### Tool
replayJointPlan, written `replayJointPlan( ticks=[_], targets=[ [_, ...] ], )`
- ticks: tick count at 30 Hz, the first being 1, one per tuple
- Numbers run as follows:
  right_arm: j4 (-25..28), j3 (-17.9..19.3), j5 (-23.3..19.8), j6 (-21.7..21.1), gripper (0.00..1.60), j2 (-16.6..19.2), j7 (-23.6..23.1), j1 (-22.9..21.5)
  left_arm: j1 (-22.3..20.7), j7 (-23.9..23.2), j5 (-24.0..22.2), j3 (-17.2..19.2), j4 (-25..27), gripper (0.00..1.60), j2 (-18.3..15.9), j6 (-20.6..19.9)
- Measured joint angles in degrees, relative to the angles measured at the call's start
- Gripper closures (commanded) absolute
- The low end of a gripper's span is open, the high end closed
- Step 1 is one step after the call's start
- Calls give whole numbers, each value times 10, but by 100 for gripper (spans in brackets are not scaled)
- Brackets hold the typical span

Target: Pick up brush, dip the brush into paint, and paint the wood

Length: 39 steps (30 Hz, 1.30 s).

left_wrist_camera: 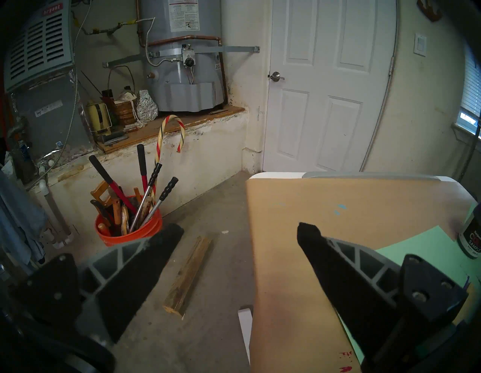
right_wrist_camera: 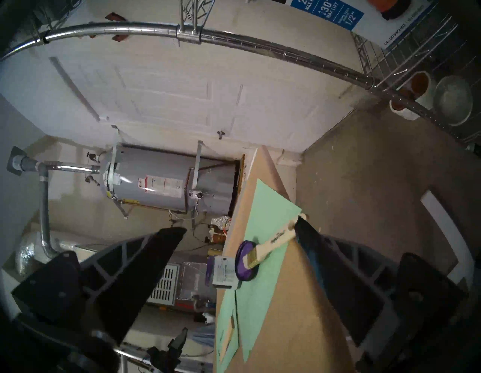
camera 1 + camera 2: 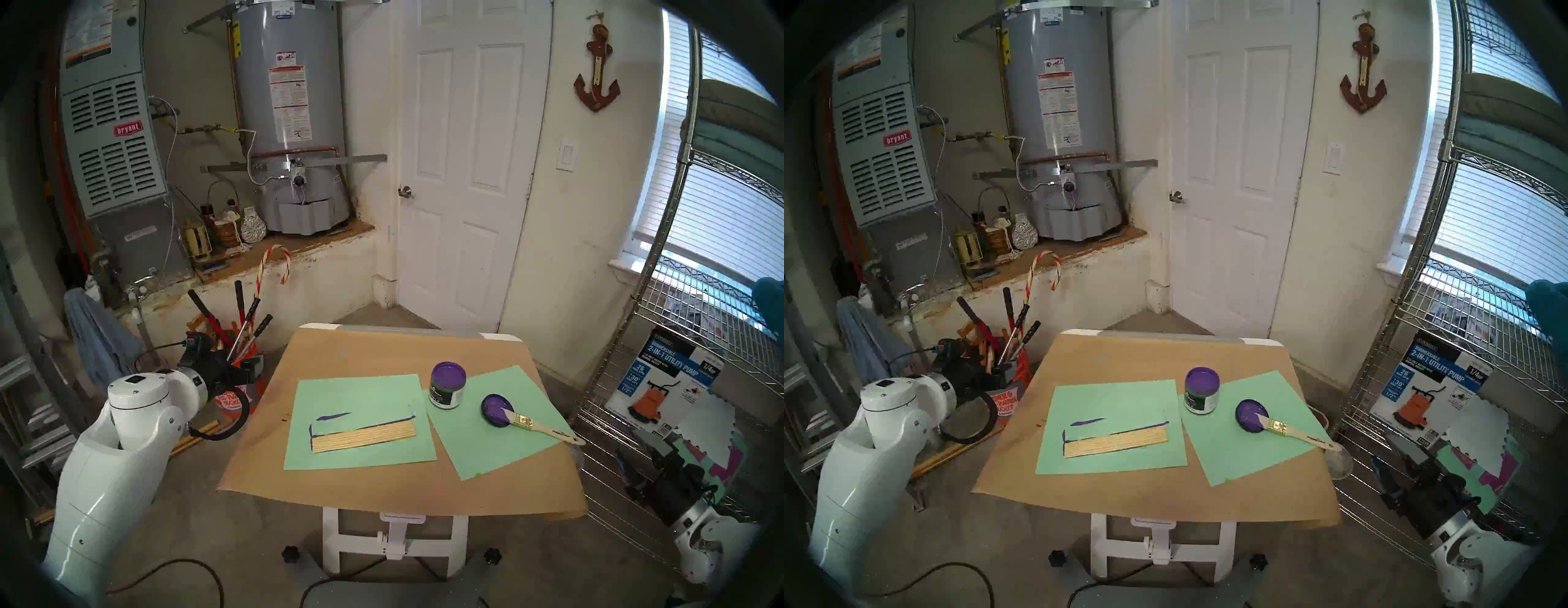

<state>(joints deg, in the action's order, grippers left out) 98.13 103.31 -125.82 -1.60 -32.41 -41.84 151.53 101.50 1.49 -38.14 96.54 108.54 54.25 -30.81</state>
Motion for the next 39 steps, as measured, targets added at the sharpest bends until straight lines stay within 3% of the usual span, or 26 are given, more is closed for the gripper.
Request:
replayJointPlan(
  ticks=[6,14,24,39],
  targets=[
    [0,-33,16,33,0,3,39,-30,0,0,0,0,0,0,0,0],
    [-6,-54,21,41,0,5,58,-67,0,0,0,0,0,0,0,0],
    [-16,-115,40,58,0,-2,88,-131,0,0,0,0,0,0,0,0],
    [-37,-154,61,69,0,-21,107,-200,0,0,0,0,1,0,0,0]
  ],
)
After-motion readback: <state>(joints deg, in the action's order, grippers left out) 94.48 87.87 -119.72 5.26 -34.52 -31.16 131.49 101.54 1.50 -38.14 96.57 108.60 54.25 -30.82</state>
